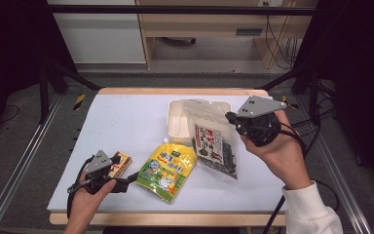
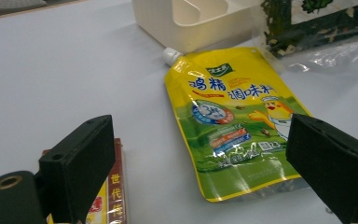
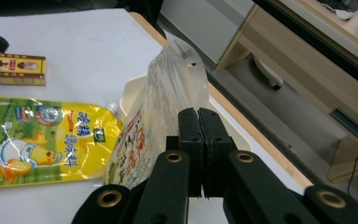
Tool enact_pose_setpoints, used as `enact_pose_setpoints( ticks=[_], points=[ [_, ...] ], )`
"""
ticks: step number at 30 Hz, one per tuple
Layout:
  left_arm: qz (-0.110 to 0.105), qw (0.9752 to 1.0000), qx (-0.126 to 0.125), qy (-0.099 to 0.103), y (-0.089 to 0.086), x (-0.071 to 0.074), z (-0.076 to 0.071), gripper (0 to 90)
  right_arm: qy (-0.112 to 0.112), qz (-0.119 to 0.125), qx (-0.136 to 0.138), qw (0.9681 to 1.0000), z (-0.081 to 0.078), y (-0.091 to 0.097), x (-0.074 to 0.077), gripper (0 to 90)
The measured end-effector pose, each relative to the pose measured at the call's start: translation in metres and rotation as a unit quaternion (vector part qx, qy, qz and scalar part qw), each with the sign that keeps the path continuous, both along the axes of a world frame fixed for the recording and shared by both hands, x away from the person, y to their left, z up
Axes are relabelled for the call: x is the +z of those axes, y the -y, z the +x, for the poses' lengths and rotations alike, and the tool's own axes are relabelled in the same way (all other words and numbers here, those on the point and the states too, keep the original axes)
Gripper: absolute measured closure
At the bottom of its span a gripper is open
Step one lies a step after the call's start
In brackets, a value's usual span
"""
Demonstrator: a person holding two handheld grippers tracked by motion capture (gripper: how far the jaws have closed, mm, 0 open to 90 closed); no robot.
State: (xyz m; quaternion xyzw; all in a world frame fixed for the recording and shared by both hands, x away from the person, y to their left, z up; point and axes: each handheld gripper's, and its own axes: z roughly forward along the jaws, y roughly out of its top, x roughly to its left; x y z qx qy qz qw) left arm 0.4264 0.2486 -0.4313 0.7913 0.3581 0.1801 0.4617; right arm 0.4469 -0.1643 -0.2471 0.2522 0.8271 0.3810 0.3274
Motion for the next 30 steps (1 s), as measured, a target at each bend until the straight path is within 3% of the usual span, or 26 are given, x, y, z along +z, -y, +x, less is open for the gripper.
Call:
enact_pose_setpoints(
  ticks=[5,7,8,11,12,13,16,17,18,23,24,25,26,27,30],
  points=[
    [0.025,0.9995,-0.013,0.011,0.011,0.007,0.002,8.6,0.002,-0.005,0.011,0.9999,0.001,-0.008,0.002,89.3],
    [0.04,0.9985,-0.03,0.024,0.02,0.024,0.008,8.6,0.002,-0.011,0.018,0.9998,0.002,-0.011,0.003,89.3],
    [0.04,0.9985,-0.03,0.024,0.02,0.024,0.008,8.6,0.002,-0.011,0.021,0.9997,0.001,-0.012,0.003,89.3],
    [0.059,0.9958,-0.054,0.046,0.032,0.051,0.017,9.8,0.002,-0.016,0.031,0.9994,0.0,-0.017,0.005,89.3],
    [0.066,0.9943,-0.062,0.056,0.037,0.061,0.021,9.8,0.002,-0.016,0.031,0.9994,0.0,-0.017,0.005,89.3],
    [0.077,0.9914,-0.077,0.072,0.048,0.081,0.029,9.9,0.004,-0.02,0.038,0.9991,-0.002,-0.02,0.005,89.4],
    [0.092,0.988,-0.091,0.084,0.058,0.099,0.037,10.4,0.009,-0.023,0.042,0.9988,-0.005,-0.022,0.005,89.4],
    [0.106,0.9839,-0.107,0.095,0.069,0.115,0.045,10.4,0.011,-0.018,0.052,0.9984,-0.008,-0.023,0.004,89.5],
    [0.115,0.9814,-0.116,0.101,0.074,0.122,0.049,10.3,0.009,-0.016,0.056,0.9983,-0.01,-0.023,0.004,89.5],
    [0.148,0.9693,-0.145,0.132,0.094,0.147,0.065,10.4,0.008,-0.013,0.076,0.997,-0.014,-0.021,0.004,89.5],
    [0.148,0.9693,-0.145,0.132,0.094,0.147,0.065,10.5,0.008,-0.013,0.076,0.997,-0.014,-0.021,0.004,89.5],
    [0.155,0.965,-0.16,0.138,0.101,0.151,0.071,10.7,0.008,-0.012,0.082,0.9965,-0.015,-0.021,0.004,89.5],
    [0.155,0.965,-0.16,0.138,0.101,0.151,0.071,11.0,0.009,-0.014,0.085,0.9962,-0.015,-0.022,0.005,89.5],
    [0.161,0.9608,-0.176,0.14,0.107,0.153,0.077,11.1,0.009,-0.014,0.085,0.9962,-0.015,-0.022,0.005,89.5],
    [0.145,0.9618,-0.191,0.133,0.115,0.155,0.085,11.3,0.008,-0.015,0.09,0.9958,-0.013,-0.023,0.006,89.6]
  ],
)
